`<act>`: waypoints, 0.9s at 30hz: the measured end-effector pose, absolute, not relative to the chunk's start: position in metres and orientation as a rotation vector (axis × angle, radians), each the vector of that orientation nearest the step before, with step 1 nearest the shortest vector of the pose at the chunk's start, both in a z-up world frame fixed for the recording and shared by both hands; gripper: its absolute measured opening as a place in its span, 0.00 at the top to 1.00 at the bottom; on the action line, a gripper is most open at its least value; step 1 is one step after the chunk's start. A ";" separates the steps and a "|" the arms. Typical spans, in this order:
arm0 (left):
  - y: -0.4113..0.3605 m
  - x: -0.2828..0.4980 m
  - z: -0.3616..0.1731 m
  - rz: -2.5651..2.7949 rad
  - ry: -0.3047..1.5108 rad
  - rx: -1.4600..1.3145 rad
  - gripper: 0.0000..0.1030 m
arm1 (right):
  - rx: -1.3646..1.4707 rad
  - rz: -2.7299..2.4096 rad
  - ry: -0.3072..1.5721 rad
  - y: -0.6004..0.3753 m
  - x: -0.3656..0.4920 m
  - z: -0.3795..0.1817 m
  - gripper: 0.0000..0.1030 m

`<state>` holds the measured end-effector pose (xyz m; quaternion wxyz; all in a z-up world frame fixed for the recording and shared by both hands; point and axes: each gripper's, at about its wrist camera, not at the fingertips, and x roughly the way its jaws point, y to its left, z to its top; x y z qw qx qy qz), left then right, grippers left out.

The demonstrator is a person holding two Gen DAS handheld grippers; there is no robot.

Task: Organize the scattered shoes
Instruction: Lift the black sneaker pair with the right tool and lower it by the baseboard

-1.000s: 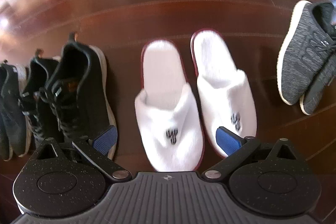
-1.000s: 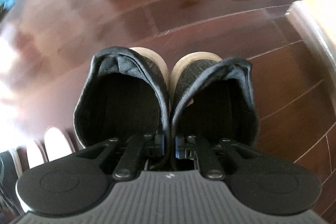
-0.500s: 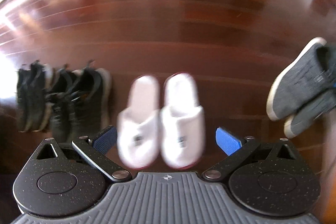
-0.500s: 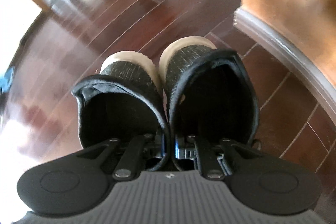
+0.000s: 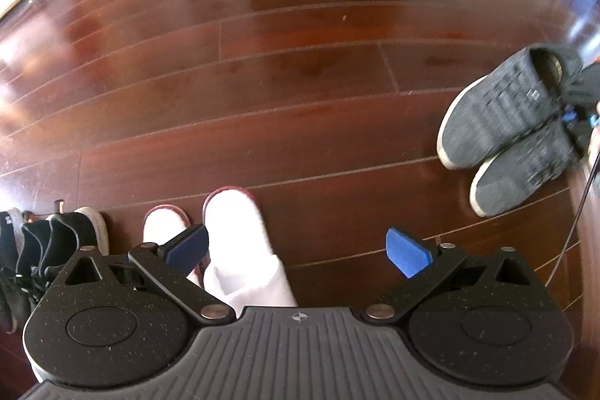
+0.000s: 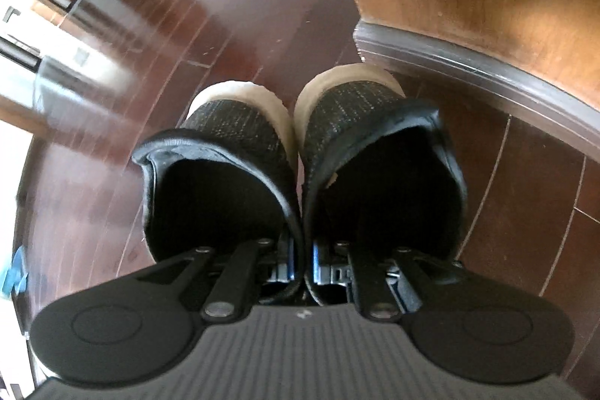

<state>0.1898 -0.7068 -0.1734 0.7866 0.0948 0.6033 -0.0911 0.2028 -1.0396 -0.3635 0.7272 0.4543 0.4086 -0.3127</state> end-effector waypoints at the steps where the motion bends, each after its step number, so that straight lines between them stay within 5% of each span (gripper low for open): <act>1: -0.706 0.191 -0.180 -0.191 1.314 0.213 0.01 | 1.006 -0.706 0.897 -1.044 0.206 -0.369 0.90; 27: -0.708 0.207 -0.222 -0.222 1.432 0.153 0.01 | 0.969 -0.900 0.912 -1.096 0.214 -0.396 0.89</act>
